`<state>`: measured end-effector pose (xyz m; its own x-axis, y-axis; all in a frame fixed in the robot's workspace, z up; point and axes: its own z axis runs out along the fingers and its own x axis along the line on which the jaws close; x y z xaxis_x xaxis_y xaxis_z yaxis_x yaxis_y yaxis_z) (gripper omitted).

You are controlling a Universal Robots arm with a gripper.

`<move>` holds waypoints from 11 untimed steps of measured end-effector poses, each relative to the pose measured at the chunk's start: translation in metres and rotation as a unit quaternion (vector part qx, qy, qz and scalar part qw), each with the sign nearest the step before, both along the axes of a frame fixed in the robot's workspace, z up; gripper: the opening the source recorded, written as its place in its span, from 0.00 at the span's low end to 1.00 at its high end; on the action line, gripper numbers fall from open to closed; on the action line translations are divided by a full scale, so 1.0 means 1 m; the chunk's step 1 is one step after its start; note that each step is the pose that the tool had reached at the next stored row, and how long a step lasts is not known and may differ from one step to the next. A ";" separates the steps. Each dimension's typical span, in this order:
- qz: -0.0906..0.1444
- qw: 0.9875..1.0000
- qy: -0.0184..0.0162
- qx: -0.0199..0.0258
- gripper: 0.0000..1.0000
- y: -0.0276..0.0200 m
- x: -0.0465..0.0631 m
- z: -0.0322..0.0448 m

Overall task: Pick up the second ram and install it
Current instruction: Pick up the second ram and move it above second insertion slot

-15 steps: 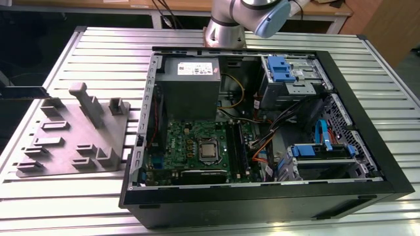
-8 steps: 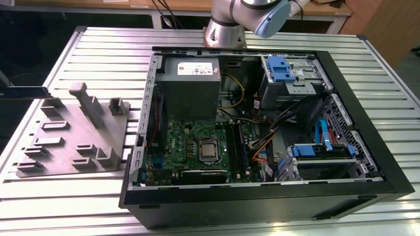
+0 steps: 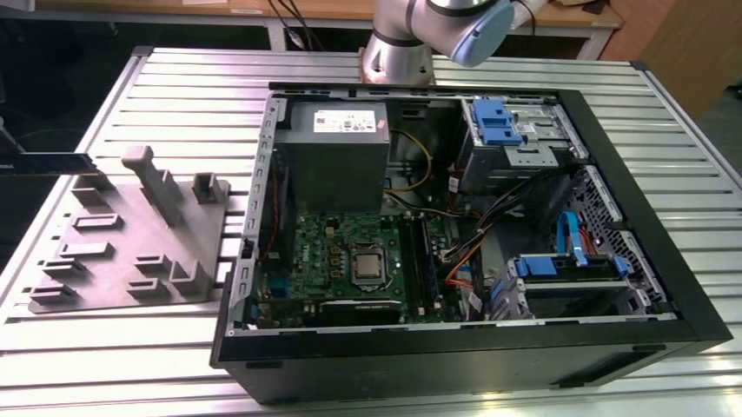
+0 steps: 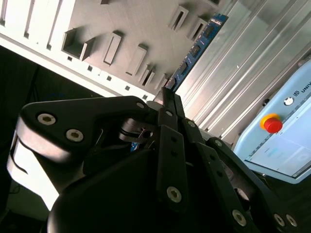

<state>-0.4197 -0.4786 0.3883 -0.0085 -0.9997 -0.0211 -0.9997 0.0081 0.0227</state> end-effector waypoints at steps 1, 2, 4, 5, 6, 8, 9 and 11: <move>0.000 1.000 0.000 0.000 0.12 0.0000 0.000 0.0003; 0.000 1.000 0.000 0.000 0.12 0.0000 0.000 0.0017; 0.000 1.000 0.000 0.000 0.12 0.0000 0.000 0.0064; 0.000 1.000 0.000 0.000 0.12 0.0000 0.000 0.0089; 0.000 1.000 0.000 0.000 0.12 0.0000 0.000 0.0110; 0.000 1.000 0.000 0.000 0.12 0.0000 0.000 0.0119; 0.000 1.000 0.000 0.000 0.12 0.0000 0.000 0.0120; 0.000 1.000 0.000 0.000 0.12 0.0000 0.000 0.0121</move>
